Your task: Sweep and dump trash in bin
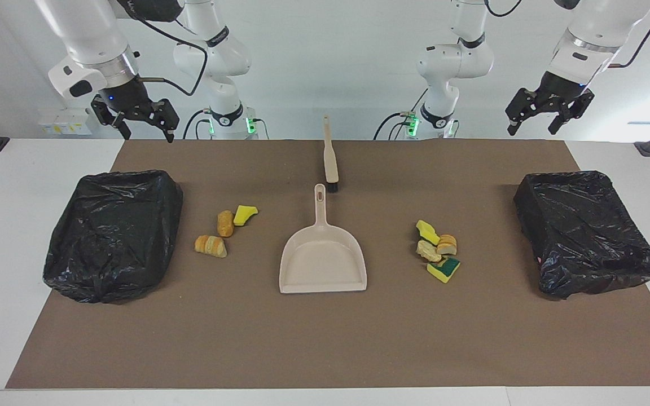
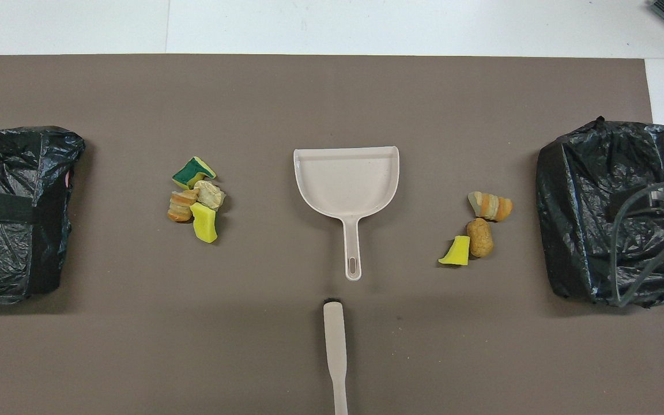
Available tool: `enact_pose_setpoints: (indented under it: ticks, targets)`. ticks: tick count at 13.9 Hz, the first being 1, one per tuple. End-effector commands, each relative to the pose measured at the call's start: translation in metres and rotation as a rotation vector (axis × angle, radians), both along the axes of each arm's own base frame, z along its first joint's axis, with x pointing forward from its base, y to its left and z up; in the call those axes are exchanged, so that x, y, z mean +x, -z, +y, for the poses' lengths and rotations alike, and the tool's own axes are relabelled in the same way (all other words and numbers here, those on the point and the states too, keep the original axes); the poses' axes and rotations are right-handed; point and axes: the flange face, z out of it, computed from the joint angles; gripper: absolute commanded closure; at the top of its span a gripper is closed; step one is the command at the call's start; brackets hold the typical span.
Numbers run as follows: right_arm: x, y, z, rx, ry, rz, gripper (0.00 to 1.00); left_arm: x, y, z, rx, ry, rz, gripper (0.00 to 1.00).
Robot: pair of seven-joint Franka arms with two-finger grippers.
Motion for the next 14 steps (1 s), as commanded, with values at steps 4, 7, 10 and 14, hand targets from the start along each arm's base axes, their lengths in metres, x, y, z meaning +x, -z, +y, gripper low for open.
enact_pose_setpoints:
  ticks: [4,7,10,14]
  targets:
    - [-0.011,0.001,0.002,0.017,0.003,0.009,0.0,-0.004,-0.006,0.003,0.004,0.001,0.005,0.0]
    - [-0.011,0.0,0.003,0.017,0.0,0.006,0.0,-0.003,-0.006,-0.001,0.004,0.007,0.001,0.0]
    - [-0.01,0.002,0.008,0.018,-0.014,0.006,0.0,-0.004,-0.006,-0.006,0.003,0.015,0.004,0.0]
    - [-0.006,0.008,0.015,0.02,-0.046,0.018,0.0,-0.008,0.002,-0.007,0.002,0.013,-0.002,0.0]
